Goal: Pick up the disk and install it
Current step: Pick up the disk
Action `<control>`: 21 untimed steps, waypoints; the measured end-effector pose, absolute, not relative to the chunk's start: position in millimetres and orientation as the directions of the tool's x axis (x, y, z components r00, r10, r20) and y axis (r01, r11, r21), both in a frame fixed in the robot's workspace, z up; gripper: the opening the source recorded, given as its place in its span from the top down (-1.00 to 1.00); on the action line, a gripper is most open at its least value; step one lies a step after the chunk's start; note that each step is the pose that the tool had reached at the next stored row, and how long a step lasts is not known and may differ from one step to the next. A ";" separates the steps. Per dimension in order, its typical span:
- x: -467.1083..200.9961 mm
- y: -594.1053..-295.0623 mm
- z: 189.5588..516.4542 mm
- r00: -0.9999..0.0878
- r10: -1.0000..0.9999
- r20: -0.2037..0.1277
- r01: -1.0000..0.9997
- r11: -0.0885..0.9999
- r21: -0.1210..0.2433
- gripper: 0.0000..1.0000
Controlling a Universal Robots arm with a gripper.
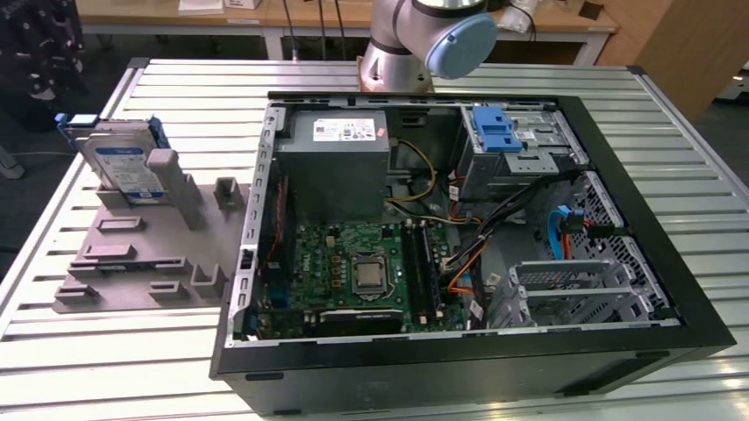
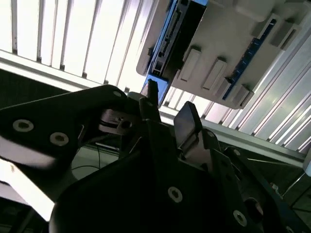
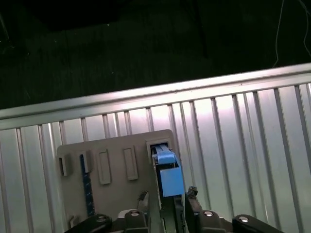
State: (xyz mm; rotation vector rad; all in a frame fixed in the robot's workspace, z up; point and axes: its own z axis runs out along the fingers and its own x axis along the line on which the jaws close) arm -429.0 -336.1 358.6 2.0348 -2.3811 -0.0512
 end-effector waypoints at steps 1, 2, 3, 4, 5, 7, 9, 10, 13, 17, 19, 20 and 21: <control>-429.0 -336.1 357.5 -0.142 -0.990 -0.014 -0.989 0.142 0.031 0.07; -429.1 -336.2 356.3 -0.129 -0.992 -0.014 -0.991 0.128 0.031 0.07; -429.1 -336.1 354.8 -0.119 -0.993 -0.014 -0.993 0.118 0.031 -0.04; -429.3 -336.1 353.3 -0.112 -0.994 -0.014 -0.993 0.111 0.031 -0.04; -429.8 -336.1 351.8 -0.109 -0.994 -0.014 -0.994 0.108 0.030 -0.17; -431.1 -336.1 348.8 -0.106 -0.994 -0.015 -0.994 0.106 0.028 -0.17; -433.2 -336.1 345.3 -0.106 -0.994 -0.015 -0.994 0.105 0.026 -0.17; -433.7 -336.0 343.5 -0.106 -0.994 -0.015 -0.994 0.105 0.025 -0.17; -434.7 -336.0 340.6 -0.106 -0.994 -0.015 -0.994 0.105 0.024 -0.17; -435.0 -336.0 340.1 -0.106 -0.994 -0.015 -0.994 0.105 0.024 -0.17; -435.0 -335.9 339.1 -0.106 -0.994 -0.016 -0.994 0.105 0.023 -0.17; -435.0 -335.9 338.0 -0.106 -0.994 -0.016 -0.994 0.105 0.023 -0.17; -435.0 -336.0 336.5 -0.106 -0.994 -0.016 -0.994 0.105 0.022 -0.17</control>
